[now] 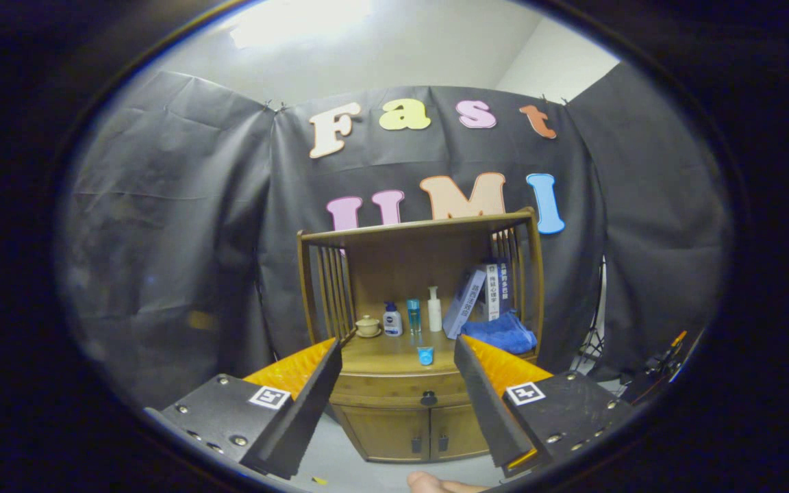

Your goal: Pull open the drawer, take out the items inside it, and place them on the countertop above the cabinet.

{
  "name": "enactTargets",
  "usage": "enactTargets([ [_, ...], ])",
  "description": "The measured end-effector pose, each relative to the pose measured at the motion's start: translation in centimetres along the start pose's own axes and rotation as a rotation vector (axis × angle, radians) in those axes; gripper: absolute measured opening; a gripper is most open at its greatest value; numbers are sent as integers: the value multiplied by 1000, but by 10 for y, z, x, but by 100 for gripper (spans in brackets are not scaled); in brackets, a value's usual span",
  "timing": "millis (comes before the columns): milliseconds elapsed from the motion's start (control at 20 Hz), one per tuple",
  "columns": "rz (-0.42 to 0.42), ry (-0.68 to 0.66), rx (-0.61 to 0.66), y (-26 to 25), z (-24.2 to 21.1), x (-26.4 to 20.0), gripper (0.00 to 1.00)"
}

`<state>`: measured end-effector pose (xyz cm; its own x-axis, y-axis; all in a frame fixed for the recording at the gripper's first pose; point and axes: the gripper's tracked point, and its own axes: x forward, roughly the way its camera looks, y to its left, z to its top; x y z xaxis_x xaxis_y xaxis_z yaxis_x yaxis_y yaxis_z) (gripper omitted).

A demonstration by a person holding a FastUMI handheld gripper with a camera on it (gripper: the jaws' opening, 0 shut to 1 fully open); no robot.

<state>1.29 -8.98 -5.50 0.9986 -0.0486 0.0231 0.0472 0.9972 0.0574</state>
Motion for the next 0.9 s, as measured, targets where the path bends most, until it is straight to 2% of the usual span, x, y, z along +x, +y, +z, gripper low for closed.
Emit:
enactTargets([
  [150,9,54,0,-1,-23,4,100],
  [900,26,89,-36,3,-52,11,100],
])
